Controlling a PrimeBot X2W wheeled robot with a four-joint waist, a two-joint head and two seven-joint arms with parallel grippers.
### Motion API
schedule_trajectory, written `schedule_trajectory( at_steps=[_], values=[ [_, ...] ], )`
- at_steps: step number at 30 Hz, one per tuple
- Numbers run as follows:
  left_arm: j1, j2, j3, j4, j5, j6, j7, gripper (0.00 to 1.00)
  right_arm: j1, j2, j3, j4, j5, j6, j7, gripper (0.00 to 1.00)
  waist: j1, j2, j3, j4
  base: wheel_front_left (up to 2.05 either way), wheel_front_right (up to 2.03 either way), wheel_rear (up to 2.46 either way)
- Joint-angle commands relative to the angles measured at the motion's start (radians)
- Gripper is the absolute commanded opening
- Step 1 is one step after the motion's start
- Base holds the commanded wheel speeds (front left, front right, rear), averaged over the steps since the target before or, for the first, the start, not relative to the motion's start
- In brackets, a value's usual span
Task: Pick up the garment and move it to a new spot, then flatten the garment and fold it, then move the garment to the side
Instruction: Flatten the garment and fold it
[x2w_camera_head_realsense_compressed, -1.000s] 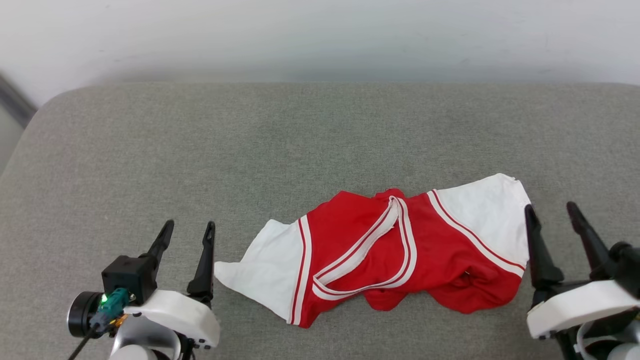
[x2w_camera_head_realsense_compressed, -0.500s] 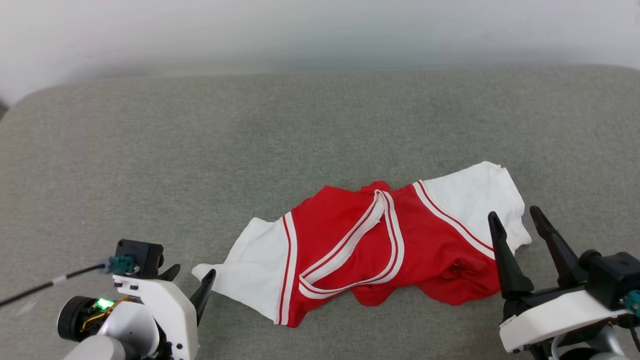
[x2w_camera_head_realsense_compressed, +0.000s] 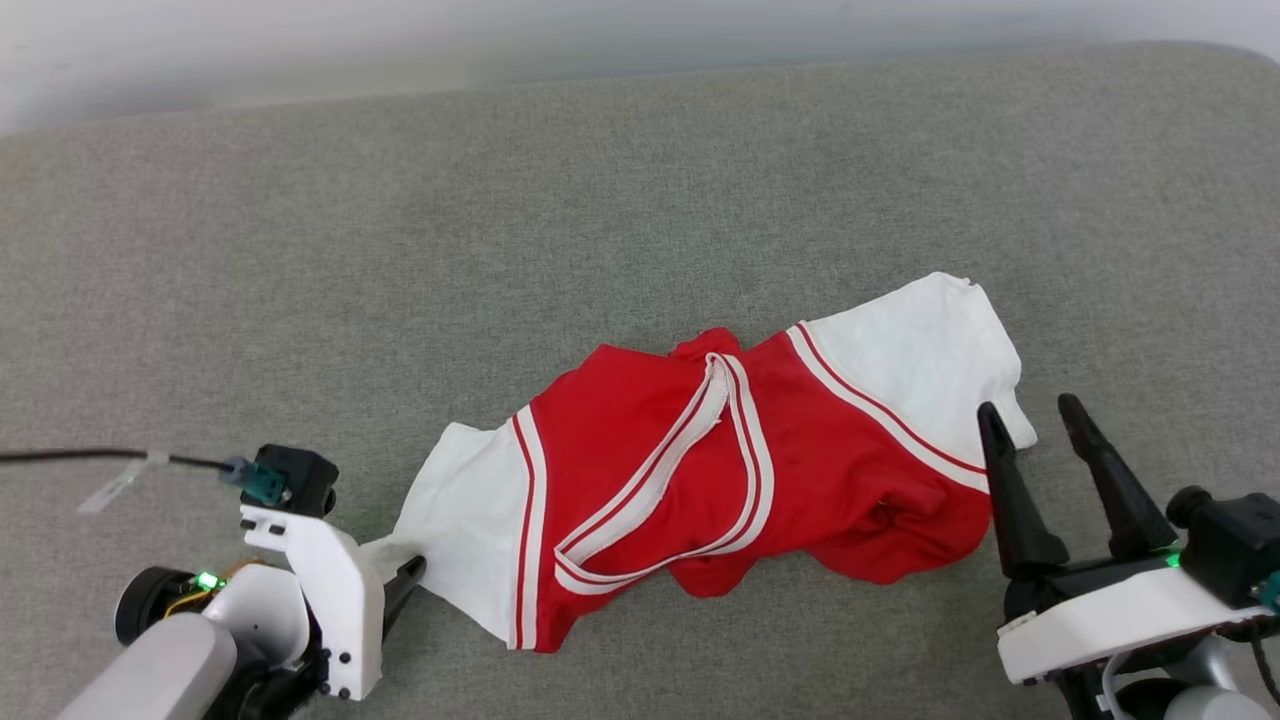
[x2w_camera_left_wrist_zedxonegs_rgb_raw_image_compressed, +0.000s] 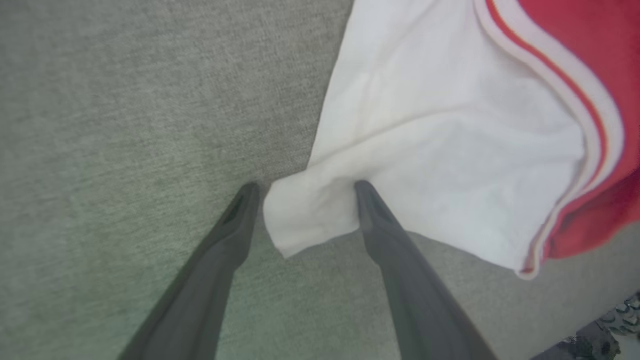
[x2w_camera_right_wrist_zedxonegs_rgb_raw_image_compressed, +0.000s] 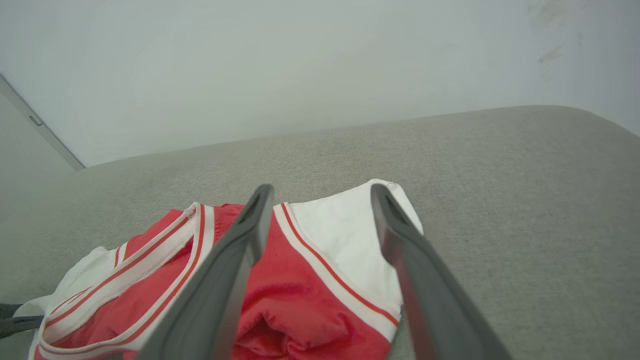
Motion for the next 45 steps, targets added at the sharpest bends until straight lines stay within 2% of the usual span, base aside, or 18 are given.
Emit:
schedule_trajectory(
  at_steps=[1, 6, 13, 16, 21, 24, 29, 35, 41, 45],
  values=[
    [0.009, -0.041, -0.050, 0.044, -0.014, -0.023, 0.045, 0.00, -0.015, 0.003, -0.006, 0.007, 0.009, 0.000, -0.007, 1.00, 0.0000, 0.0000, 0.005, 0.000, 0.00, 0.00, 0.00],
    [-0.004, -0.068, -0.052, 0.069, -0.014, -0.030, 0.016, 0.00, -0.022, 0.002, -0.032, 0.019, 0.019, 0.000, -0.003, 1.00, 0.0000, 0.0000, -0.007, 0.003, 0.00, 0.00, 0.00],
    [-0.002, -0.086, 0.021, 0.055, 0.028, 0.003, -0.185, 0.00, -0.032, 0.002, -0.121, 0.074, 0.063, 0.000, 0.036, 1.00, 0.0000, 0.0000, -0.028, 0.035, 0.00, 0.00, 0.00],
    [-0.001, -0.095, 0.050, 0.029, 0.052, 0.020, -0.277, 0.00, -0.058, -0.001, -0.170, 0.134, 0.092, 0.000, 0.066, 1.00, 0.0000, 0.0000, -0.030, 0.054, 0.00, 0.00, 0.00],
    [-0.015, -0.107, 0.069, -0.017, 0.088, 0.035, -0.373, 0.00, -0.134, -0.037, -0.243, 0.263, 0.135, 0.000, 0.114, 1.00, 0.0000, 0.0000, -0.021, 0.090, 0.00, 0.00, 0.00],
    [-0.033, -0.108, 0.071, -0.047, 0.105, 0.042, -0.396, 0.00, -0.199, -0.067, -0.262, 0.336, 0.155, 0.000, 0.193, 1.00, 0.0000, 0.0000, -0.009, 0.107, 0.00, 0.00, 0.00],
    [-0.056, -0.109, 0.073, -0.105, 0.131, 0.058, -0.413, 0.00, -0.337, -0.161, -0.249, 0.430, 0.159, 0.000, 0.418, 1.00, 0.0000, 0.0000, 0.025, 0.138, 0.00, 0.00, 0.00],
    [-0.093, -0.115, 0.066, -0.166, 0.155, 0.061, -0.426, 0.00, -0.508, -0.238, -0.195, 0.505, 0.129, 0.000, 0.699, 1.00, 0.0000, 0.0000, 0.088, 0.176, 0.00, 0.00, 0.00],
    [-0.128, -0.130, 0.055, -0.189, 0.168, 0.051, -0.438, 0.00, -0.628, -0.269, -0.116, 0.570, 0.091, 0.000, 0.799, 1.00, 0.0000, 0.0000, 0.142, 0.205, 0.00, 0.00, 0.00],
    [-0.132, -0.139, 0.049, -0.184, 0.169, 0.046, -0.446, 0.00, -0.642, -0.266, -0.067, 0.656, 0.085, 0.000, 0.867, 1.00, 0.0000, 0.0000, 0.159, 0.214, 0.00, 0.00, 0.00]
  ],
)
